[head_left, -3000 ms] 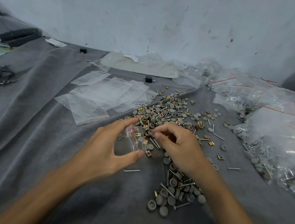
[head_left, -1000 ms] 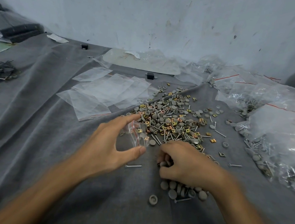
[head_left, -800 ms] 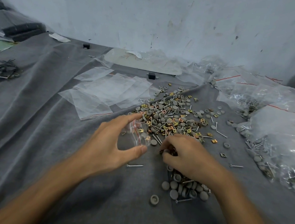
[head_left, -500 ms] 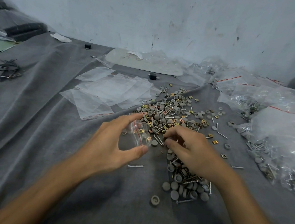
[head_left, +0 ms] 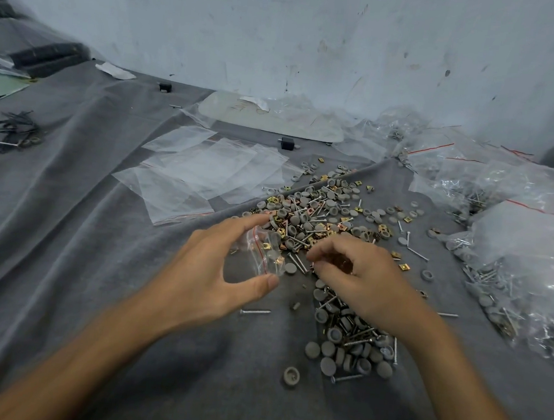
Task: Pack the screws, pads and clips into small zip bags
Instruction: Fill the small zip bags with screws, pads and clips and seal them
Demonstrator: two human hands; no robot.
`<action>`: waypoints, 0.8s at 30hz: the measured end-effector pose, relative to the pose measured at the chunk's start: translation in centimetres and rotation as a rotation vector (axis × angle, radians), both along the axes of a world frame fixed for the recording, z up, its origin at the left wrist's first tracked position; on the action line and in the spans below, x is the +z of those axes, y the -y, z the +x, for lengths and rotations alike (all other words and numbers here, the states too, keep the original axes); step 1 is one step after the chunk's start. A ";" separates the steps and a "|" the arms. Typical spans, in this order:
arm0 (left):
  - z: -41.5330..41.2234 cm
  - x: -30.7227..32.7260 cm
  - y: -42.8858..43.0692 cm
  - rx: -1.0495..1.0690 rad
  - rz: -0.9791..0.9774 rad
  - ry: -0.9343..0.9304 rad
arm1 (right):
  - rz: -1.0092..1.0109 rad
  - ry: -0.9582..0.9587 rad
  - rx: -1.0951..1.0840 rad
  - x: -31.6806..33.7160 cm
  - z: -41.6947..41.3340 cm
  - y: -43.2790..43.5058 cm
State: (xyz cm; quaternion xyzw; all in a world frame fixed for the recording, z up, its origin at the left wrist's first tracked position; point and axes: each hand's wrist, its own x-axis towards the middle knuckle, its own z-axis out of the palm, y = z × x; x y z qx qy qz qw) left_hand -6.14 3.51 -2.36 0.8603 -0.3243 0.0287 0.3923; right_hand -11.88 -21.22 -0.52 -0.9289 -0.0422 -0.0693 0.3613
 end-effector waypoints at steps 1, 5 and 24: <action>0.0 0.0 0.0 -0.001 0.002 -0.004 | -0.095 -0.019 -0.002 0.0 0.0 0.0; -0.1 0.0 0.1 -0.001 -0.004 0.002 | -0.347 -0.115 0.064 -0.5 0.0 -0.4; -0.2 -0.1 0.3 -0.006 0.118 0.010 | 0.255 0.138 0.024 0.3 -0.2 -1.6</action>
